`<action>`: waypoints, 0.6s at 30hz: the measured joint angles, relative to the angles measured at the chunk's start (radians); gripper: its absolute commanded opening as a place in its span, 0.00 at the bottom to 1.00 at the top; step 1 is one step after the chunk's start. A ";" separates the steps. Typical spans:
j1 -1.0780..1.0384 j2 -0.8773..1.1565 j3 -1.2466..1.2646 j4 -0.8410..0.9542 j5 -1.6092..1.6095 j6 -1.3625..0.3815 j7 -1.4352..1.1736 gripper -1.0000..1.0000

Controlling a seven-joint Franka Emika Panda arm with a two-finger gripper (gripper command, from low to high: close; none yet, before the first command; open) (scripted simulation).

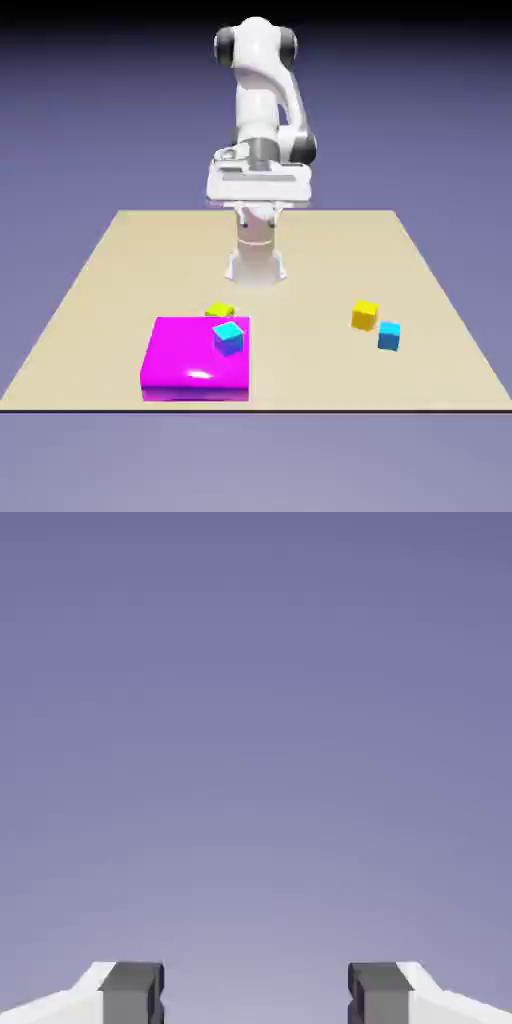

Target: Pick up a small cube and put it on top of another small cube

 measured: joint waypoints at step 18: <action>0.153 -0.180 -0.652 0.031 -0.077 -0.241 -0.626 0.50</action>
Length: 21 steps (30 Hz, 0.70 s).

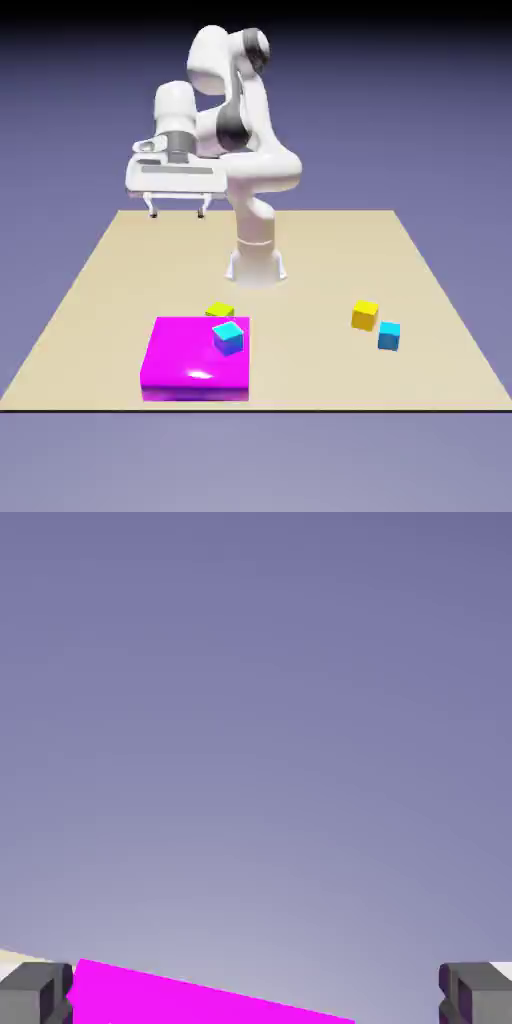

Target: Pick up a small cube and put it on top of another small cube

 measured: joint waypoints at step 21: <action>0.179 -0.210 -0.761 0.037 -0.090 -0.282 -0.731 0.50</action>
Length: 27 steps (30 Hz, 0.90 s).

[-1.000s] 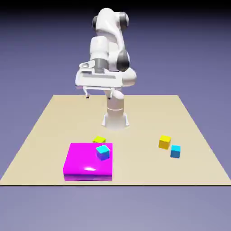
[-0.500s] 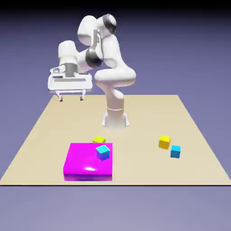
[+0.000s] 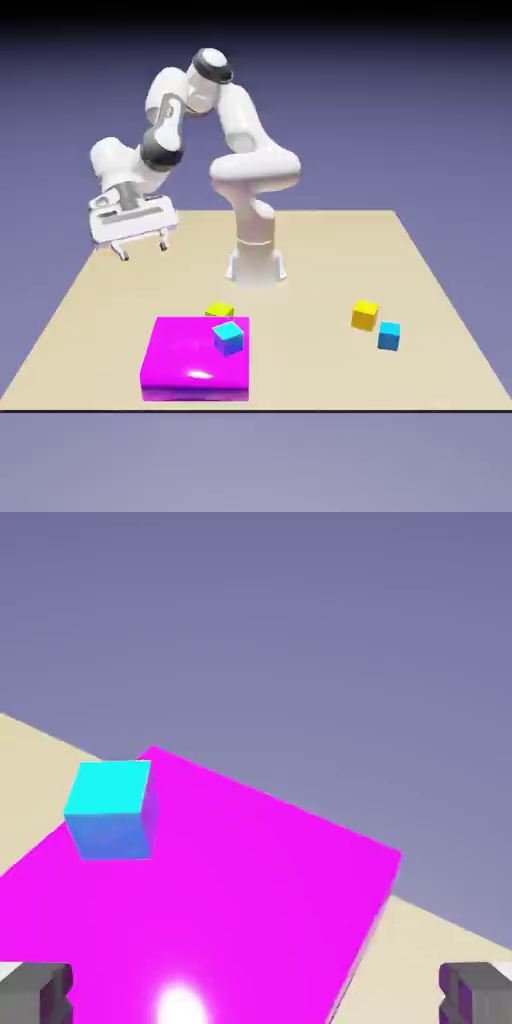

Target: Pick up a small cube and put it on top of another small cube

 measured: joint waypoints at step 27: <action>0.313 -0.285 -0.870 0.016 -0.149 -0.097 -0.716 0.00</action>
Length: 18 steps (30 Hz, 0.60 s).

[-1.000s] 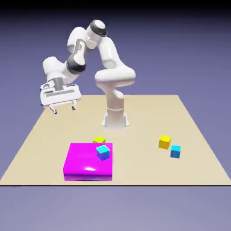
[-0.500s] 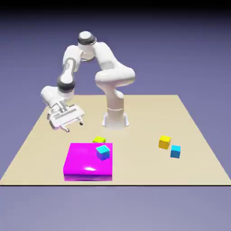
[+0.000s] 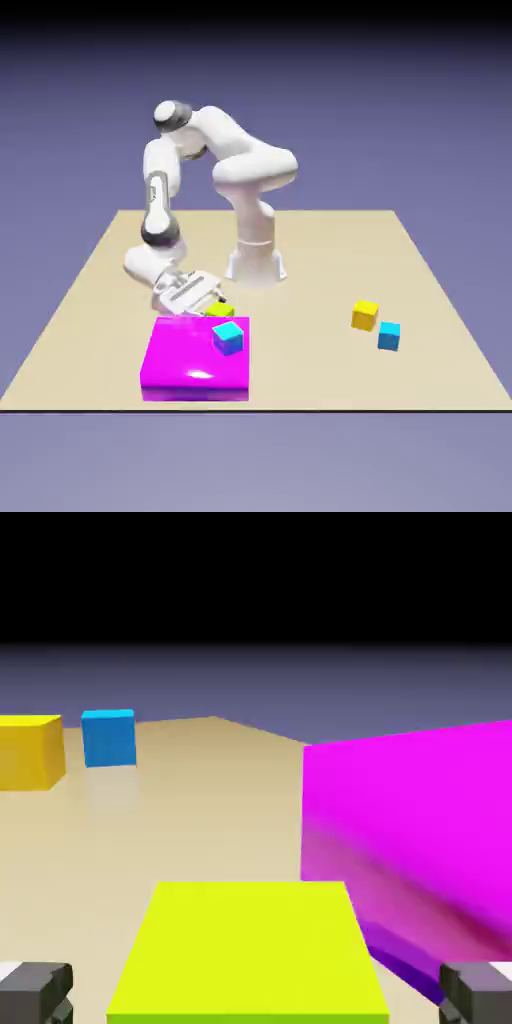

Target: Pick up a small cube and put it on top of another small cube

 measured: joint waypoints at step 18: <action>-0.145 0.149 0.341 0.133 0.062 0.018 0.494 0.00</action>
